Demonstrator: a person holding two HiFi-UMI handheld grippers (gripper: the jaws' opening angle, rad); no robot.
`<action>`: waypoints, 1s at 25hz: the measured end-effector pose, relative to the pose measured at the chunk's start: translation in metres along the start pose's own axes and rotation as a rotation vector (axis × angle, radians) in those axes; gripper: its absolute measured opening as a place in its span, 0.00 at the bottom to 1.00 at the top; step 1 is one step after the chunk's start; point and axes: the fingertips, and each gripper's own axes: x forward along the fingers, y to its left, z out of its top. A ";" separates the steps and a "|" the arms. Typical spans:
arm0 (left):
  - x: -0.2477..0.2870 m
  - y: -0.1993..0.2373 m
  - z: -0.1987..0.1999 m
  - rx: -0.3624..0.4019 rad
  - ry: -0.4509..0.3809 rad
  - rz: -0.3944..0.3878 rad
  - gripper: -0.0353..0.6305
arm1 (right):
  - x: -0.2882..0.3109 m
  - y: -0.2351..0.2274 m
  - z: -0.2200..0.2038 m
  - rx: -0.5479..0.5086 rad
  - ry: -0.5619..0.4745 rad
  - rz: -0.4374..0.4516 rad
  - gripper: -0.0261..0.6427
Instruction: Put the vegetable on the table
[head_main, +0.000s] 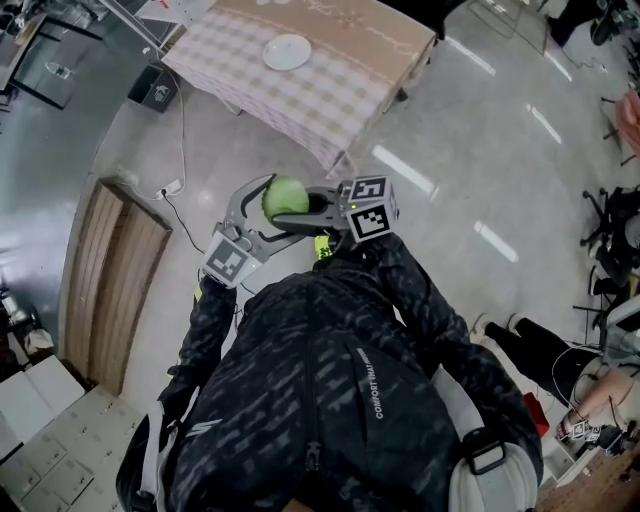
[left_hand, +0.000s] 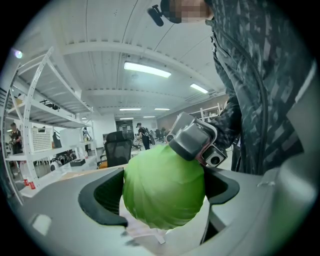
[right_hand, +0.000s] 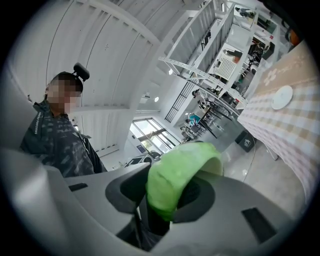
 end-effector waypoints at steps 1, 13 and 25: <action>0.003 0.004 -0.001 -0.001 0.001 0.002 0.75 | -0.001 -0.003 0.003 0.001 0.002 0.002 0.22; 0.029 0.042 -0.001 0.001 0.001 -0.010 0.75 | -0.011 -0.037 0.035 0.001 -0.001 -0.009 0.22; 0.045 0.100 -0.005 0.029 -0.012 -0.046 0.75 | -0.003 -0.080 0.078 -0.027 -0.027 -0.050 0.22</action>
